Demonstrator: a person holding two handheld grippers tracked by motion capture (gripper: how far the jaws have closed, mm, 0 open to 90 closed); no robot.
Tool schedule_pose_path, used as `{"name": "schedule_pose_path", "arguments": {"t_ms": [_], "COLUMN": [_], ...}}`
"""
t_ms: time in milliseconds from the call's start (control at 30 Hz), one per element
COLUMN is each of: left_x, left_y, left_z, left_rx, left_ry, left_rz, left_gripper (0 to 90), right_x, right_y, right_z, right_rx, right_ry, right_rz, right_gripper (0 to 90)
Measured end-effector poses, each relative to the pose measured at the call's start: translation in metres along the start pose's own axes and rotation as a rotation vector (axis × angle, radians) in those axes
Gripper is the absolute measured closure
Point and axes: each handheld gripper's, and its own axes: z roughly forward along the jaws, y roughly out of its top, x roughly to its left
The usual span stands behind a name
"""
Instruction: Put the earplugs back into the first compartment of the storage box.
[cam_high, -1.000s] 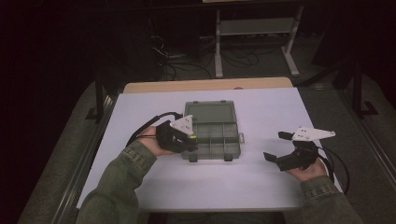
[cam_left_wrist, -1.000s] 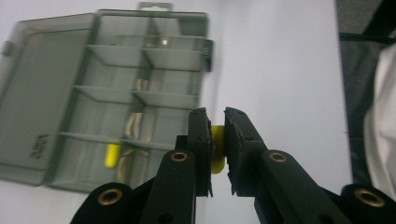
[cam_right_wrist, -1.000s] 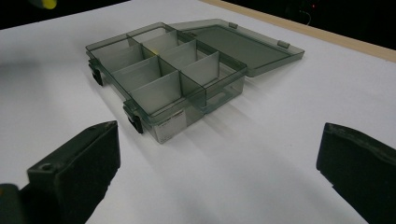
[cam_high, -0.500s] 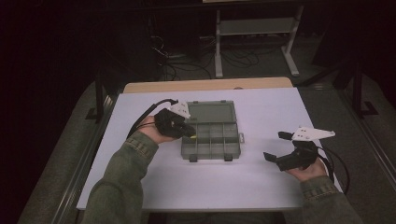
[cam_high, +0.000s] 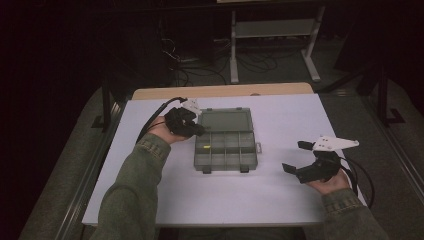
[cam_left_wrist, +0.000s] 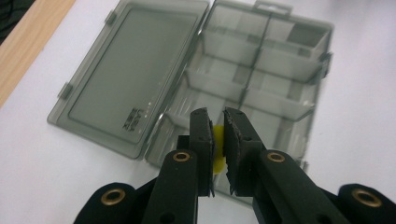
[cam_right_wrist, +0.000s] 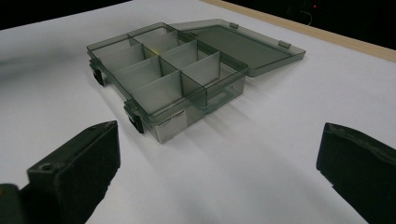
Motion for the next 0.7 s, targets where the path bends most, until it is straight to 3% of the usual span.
{"name": "schedule_pose_path", "arguments": {"t_ms": [267, 467, 700], "left_x": [0.002, 0.006, 0.010], "left_y": [-0.002, -0.012, -0.023], "left_z": [0.022, 0.038, 0.049], "left_rx": [0.060, 0.074, 0.039], "left_ry": [0.006, 0.000, -0.012], "left_rz": [0.011, -0.020, -0.072], "left_gripper": [82.2, 82.2, 81.4], "right_x": [0.001, 0.001, 0.001], "right_y": [0.000, 0.000, 0.000], "right_z": [0.000, 0.000, 0.001], "right_rx": [0.002, 0.000, 0.005], "right_ry": [0.003, 0.005, 0.009], "right_rz": [0.000, -0.001, -0.001], "right_gripper": [0.0, 0.0, 0.0]}}
